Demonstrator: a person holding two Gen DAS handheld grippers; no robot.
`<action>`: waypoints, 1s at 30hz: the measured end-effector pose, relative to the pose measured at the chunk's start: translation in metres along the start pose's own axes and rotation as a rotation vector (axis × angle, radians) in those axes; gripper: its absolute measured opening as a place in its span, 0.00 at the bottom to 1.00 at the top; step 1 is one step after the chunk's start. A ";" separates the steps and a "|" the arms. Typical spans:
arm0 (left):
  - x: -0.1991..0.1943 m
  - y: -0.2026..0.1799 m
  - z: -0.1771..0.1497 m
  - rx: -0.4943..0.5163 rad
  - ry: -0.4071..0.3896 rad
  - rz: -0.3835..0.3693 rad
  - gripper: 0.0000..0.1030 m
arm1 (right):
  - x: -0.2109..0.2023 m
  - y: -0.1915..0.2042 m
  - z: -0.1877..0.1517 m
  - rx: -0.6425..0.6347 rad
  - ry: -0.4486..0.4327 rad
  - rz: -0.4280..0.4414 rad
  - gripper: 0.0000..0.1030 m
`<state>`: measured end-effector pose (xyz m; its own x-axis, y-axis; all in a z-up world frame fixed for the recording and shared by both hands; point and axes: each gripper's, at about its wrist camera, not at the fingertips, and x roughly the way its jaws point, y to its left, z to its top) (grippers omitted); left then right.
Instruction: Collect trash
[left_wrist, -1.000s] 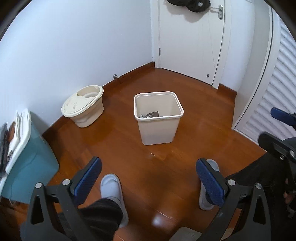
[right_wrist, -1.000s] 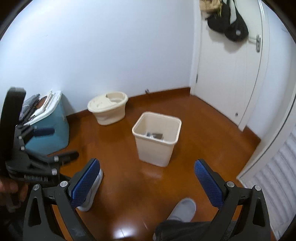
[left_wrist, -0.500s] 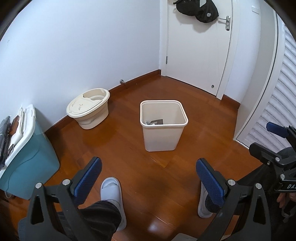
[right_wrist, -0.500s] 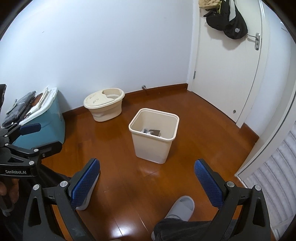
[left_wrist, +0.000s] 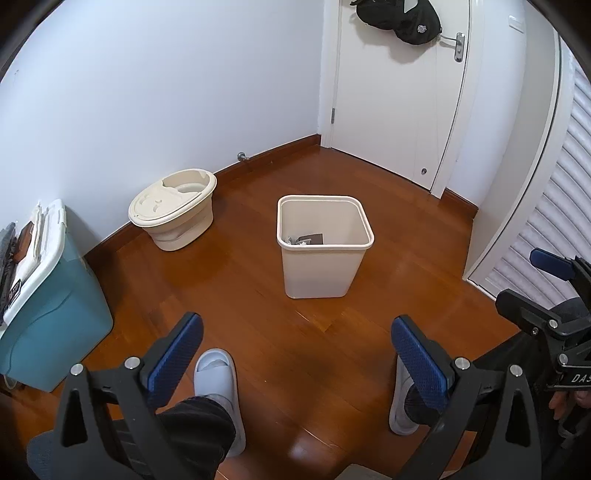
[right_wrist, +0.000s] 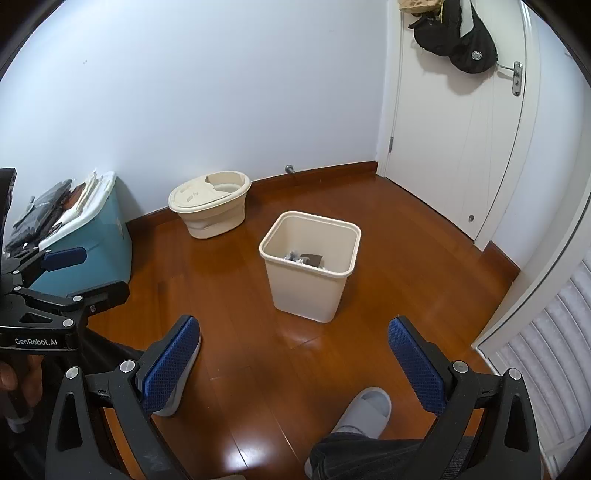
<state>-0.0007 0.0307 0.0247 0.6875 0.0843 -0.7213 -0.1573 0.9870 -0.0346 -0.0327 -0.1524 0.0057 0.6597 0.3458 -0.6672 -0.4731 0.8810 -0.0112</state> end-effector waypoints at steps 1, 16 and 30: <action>0.000 0.000 0.000 0.003 0.000 -0.001 1.00 | 0.000 0.000 0.000 0.000 0.001 0.000 1.00; 0.001 0.000 -0.001 0.015 0.012 -0.012 1.00 | 0.002 0.002 -0.005 0.000 0.001 -0.006 1.00; 0.000 0.000 -0.001 0.020 0.009 -0.020 1.00 | 0.002 0.004 -0.006 -0.001 0.002 -0.008 1.00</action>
<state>-0.0011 0.0311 0.0240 0.6836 0.0637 -0.7270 -0.1295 0.9910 -0.0350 -0.0368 -0.1504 0.0003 0.6623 0.3378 -0.6688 -0.4680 0.8835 -0.0173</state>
